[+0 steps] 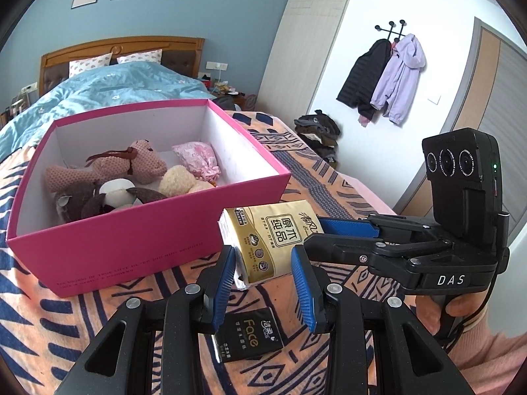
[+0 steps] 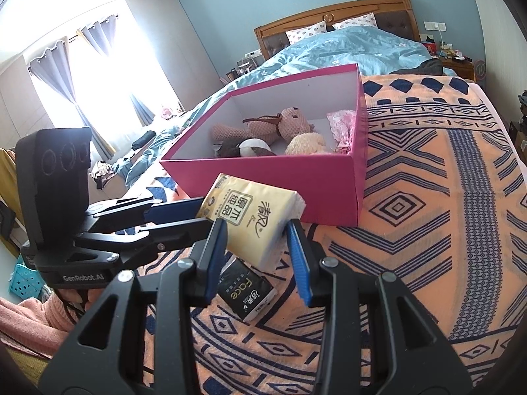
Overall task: Organize objects
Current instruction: 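Carry the yellow tissue pack with the right gripper over the box rim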
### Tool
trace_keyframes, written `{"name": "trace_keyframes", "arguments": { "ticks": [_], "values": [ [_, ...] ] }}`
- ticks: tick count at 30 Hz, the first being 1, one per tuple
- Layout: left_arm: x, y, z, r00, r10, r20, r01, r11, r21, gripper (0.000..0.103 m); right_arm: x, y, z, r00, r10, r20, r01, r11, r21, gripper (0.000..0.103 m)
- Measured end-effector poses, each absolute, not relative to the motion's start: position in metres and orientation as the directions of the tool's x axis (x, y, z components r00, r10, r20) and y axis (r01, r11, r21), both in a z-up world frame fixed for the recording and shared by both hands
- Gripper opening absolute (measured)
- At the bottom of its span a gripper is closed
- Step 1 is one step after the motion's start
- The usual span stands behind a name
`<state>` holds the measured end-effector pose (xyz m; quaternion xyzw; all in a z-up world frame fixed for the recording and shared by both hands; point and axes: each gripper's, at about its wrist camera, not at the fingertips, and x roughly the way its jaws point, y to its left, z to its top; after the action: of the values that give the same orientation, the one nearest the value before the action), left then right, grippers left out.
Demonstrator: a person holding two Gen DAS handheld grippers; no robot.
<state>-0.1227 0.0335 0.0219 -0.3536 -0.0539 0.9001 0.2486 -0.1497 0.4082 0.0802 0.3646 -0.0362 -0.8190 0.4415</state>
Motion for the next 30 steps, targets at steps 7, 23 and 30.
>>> {"name": "trace_keyframes", "arguments": {
  "ticks": [7, 23, 30],
  "values": [
    [-0.123, 0.032, 0.025, -0.633, 0.485, -0.603, -0.410, -0.871, -0.269, 0.034, -0.151, 0.408, 0.083, -0.348, -0.753, -0.559, 0.699, -0.606, 0.380, 0.041],
    [-0.127, 0.033, 0.033, -0.645, 0.485, -0.591, -0.417, -0.871, -0.259, 0.034, -0.152, 0.407, 0.094, -0.366, -0.757, -0.542, 0.711, -0.603, 0.362, 0.042],
    [-0.128, 0.033, 0.036, -0.650, 0.483, -0.587, -0.418, -0.872, -0.255, 0.034, -0.155, 0.407, 0.097, -0.367, -0.757, -0.540, 0.715, -0.601, 0.356, 0.042]
  ]
}}
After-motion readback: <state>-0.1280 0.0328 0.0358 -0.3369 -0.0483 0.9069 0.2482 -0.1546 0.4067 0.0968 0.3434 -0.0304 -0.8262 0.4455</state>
